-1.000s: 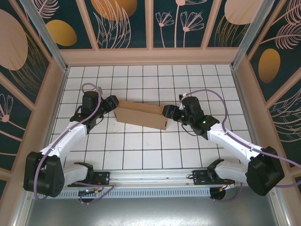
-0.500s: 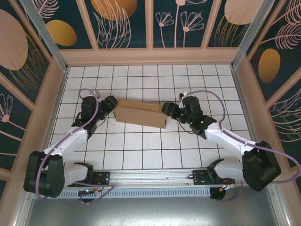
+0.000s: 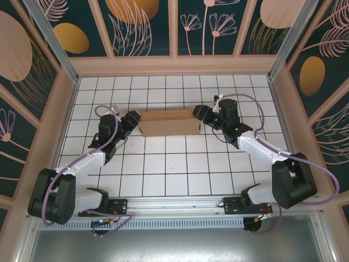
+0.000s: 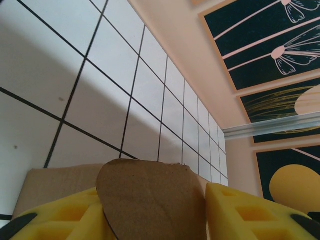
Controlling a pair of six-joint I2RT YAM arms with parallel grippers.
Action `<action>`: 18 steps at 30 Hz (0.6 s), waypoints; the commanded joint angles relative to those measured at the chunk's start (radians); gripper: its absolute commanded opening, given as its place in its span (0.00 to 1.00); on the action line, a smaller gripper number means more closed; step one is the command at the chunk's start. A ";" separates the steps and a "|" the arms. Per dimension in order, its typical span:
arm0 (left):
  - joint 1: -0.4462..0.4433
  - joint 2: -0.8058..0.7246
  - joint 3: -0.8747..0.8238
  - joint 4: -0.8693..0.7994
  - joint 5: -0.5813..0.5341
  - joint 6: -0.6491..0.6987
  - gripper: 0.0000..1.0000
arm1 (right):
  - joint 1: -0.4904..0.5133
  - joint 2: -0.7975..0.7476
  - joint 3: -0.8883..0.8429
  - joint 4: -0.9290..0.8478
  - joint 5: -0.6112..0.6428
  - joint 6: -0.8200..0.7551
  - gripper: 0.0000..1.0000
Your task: Fold the paper box
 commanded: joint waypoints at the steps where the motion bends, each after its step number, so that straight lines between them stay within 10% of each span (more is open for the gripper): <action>1: -0.038 0.041 0.042 0.077 0.052 0.002 0.47 | -0.013 0.022 0.018 0.137 -0.120 -0.013 0.59; 18: -0.100 0.189 0.174 0.103 -0.004 0.059 0.47 | -0.121 0.074 -0.020 0.247 -0.200 -0.041 0.59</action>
